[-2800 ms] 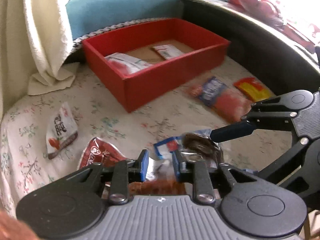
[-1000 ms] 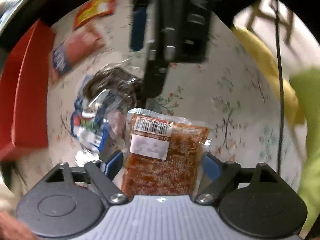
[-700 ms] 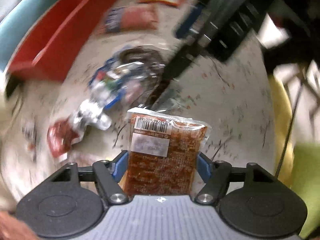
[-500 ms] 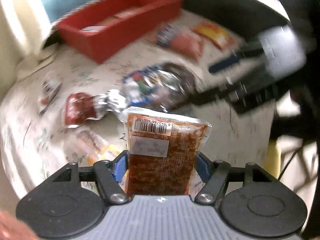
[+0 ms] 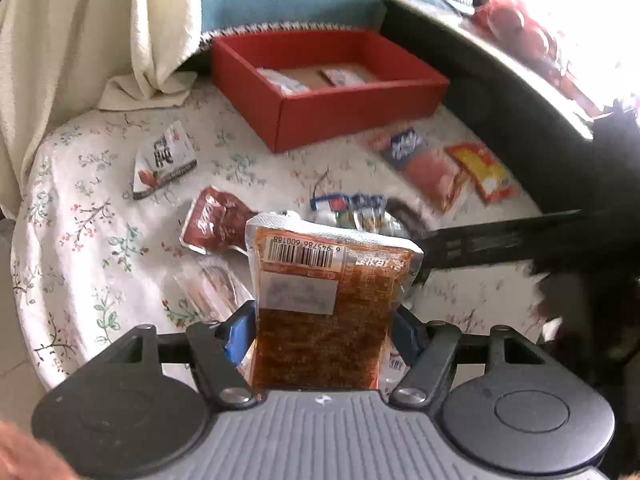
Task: Organize snacks
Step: 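Move right tool to the dark brown wrapped snack while left tool holds packet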
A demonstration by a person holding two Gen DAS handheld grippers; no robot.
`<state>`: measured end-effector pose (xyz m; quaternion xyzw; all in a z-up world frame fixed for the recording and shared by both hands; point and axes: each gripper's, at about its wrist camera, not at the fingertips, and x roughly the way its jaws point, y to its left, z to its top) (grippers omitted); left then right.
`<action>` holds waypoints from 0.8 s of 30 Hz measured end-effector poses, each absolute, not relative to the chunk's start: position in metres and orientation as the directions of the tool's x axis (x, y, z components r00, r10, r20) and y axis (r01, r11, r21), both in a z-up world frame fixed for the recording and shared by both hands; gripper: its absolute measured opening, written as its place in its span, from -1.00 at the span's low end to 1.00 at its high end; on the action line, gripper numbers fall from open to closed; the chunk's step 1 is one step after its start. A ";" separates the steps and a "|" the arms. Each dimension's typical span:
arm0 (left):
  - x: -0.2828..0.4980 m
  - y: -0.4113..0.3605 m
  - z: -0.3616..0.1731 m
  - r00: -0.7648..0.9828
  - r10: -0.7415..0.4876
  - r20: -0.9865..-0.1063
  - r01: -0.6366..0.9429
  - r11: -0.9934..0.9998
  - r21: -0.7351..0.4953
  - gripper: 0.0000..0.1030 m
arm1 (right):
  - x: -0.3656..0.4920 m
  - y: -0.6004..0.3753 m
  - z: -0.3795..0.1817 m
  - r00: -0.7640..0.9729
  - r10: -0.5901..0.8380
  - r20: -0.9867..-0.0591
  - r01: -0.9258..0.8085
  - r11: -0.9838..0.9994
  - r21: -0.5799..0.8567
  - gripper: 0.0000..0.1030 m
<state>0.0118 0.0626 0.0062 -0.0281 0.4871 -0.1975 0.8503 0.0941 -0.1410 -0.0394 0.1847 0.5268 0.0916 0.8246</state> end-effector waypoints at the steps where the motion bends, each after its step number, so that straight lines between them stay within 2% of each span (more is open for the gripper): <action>1: 0.011 0.065 0.008 0.463 -0.345 -0.816 0.292 0.929 -0.228 0.20 | 0.095 -0.138 -0.040 0.437 0.330 -0.837 0.064 0.916 0.395 0.87; 5: 0.015 0.078 0.008 0.470 -0.337 -0.816 0.244 0.938 -0.247 0.19 | 0.093 -0.130 -0.051 0.429 0.233 -0.873 0.123 0.942 0.312 0.98; 9: 0.011 0.081 0.010 0.472 -0.348 -0.810 0.248 0.934 -0.257 0.19 | 0.083 -0.118 -0.057 0.450 0.145 -0.881 0.061 0.979 0.192 0.93; 15: 0.005 0.084 0.018 0.495 -0.375 -0.784 0.264 0.924 -0.276 0.19 | 0.078 -0.115 -0.043 0.379 0.109 -0.919 -0.156 0.986 0.052 0.60; 16: 0.005 0.085 0.019 0.495 -0.382 -0.780 0.265 0.922 -0.283 0.19 | 0.077 -0.117 -0.039 0.366 0.089 -0.926 -0.193 0.981 0.018 0.46; 19: 0.002 0.087 0.022 0.497 -0.401 -0.770 0.275 0.914 -0.299 0.19 | 0.076 -0.133 -0.033 0.330 0.064 -0.942 -0.208 0.978 -0.006 0.36; 24: 0.003 0.079 0.026 0.496 -0.418 -0.761 0.289 0.906 -0.309 0.19 | 0.070 -0.140 -0.035 0.322 0.075 -0.944 -0.118 0.992 0.038 0.59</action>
